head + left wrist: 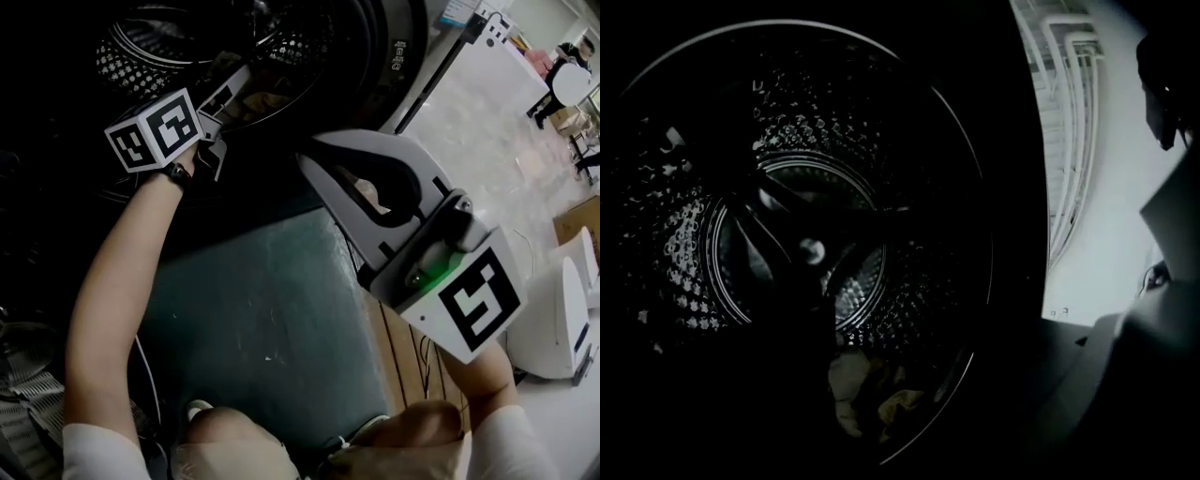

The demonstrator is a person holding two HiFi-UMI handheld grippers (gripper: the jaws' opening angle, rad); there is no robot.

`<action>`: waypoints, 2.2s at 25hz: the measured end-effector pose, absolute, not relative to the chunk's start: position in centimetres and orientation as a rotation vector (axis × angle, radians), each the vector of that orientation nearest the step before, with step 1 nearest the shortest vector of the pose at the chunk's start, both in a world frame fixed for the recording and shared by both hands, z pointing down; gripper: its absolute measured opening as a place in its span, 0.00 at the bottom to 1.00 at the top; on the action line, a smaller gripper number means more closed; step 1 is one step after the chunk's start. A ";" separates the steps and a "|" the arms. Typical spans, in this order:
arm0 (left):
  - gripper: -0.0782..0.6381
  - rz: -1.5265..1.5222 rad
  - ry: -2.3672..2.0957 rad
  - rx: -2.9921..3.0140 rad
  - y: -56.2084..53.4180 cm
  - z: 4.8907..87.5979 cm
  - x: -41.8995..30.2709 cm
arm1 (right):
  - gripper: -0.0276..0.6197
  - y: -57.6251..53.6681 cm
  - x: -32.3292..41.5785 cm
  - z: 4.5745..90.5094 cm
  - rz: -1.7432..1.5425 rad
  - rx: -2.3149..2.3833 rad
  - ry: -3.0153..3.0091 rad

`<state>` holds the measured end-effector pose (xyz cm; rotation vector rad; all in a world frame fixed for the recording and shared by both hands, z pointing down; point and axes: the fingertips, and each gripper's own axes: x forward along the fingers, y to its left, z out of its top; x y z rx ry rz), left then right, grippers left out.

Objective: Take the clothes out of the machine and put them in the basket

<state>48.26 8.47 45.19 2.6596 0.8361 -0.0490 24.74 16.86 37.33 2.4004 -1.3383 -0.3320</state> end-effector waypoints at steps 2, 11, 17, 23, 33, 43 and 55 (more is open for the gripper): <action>0.70 -0.032 0.848 2.682 8.6 45.3 49.3 | 0.06 17.0 24.8 37.5 -0.331 2.400 -1.328; 0.70 0.095 0.944 2.856 10.6 46.2 54.5 | 0.06 18.9 26.4 37.0 -0.317 2.443 -1.268; 0.71 0.193 0.998 2.920 10.4 48.2 56.9 | 0.06 19.3 27.0 37.3 -0.300 2.463 -1.245; 0.71 0.252 1.017 2.941 11.0 49.5 58.5 | 0.06 19.6 27.4 38.2 -0.264 2.488 -1.227; 0.76 0.473 1.133 3.056 11.1 53.0 60.7 | 0.06 19.3 27.9 40.5 -0.209 2.491 -1.228; 0.81 0.749 1.241 3.143 11.6 56.6 61.5 | 0.06 19.5 28.9 41.0 -0.183 2.513 -1.194; 0.70 0.985 1.401 3.205 12.9 60.9 61.6 | 0.06 20.9 29.0 41.8 -0.145 2.526 -1.131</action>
